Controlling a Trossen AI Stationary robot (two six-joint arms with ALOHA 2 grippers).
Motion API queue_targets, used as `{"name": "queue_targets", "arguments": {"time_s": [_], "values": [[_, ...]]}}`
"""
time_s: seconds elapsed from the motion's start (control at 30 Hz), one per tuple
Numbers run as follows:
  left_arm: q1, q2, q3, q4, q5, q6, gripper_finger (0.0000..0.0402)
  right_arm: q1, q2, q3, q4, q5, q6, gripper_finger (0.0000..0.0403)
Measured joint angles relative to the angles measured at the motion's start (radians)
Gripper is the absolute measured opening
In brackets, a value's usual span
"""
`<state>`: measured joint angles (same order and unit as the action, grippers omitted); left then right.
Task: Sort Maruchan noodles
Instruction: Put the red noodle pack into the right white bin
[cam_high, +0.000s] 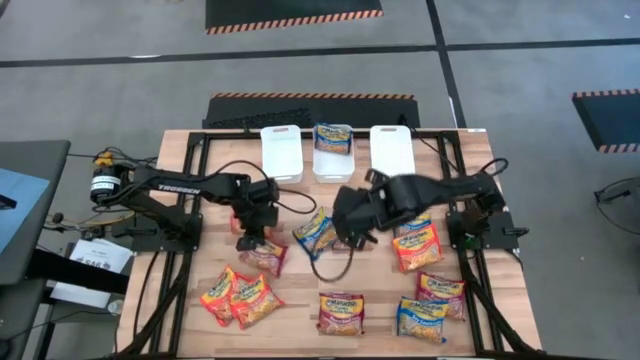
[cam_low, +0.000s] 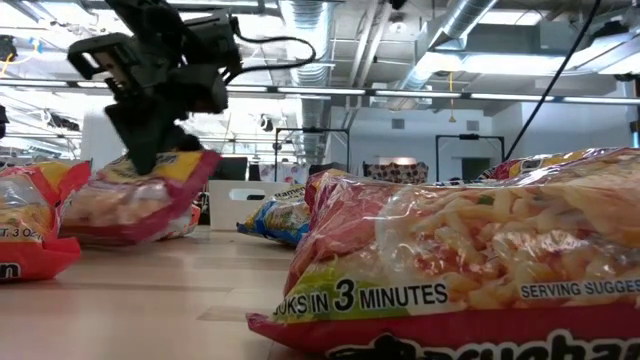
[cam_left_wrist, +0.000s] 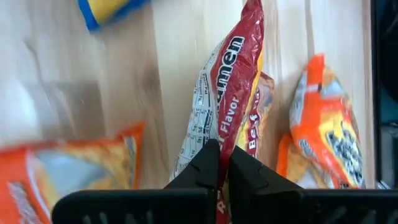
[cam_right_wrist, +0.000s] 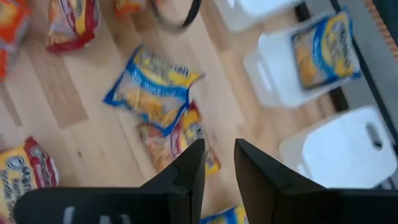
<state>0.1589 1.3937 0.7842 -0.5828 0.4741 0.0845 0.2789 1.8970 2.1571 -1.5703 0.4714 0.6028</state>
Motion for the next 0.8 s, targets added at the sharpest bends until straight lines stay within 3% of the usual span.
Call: {"name": "queue_targets", "arguments": {"time_s": [0.23, 0.4, 0.63, 0.8], "values": [[0.0, 0.0, 0.005, 0.141, -0.017, 0.008, 0.0, 0.11, 0.002, -0.157, 0.079, 0.024, 0.202, 0.0111], [-0.004, 0.0, 0.005, 0.17, -0.022, -0.006, 0.0, 0.152, 0.002, -0.223, 0.186, 0.028, 0.261, 0.0111], [-0.045, 0.0, 0.005, 0.223, -0.043, -0.018, 0.0, 0.158, 0.002, -0.35, 0.458, 0.025, 0.172, 0.0111], [-0.07, 0.0, 0.005, 0.223, -0.074, -0.038, 0.0, 0.112, 0.004, -0.364, 0.536, -0.002, 0.055, 0.0113]]}}
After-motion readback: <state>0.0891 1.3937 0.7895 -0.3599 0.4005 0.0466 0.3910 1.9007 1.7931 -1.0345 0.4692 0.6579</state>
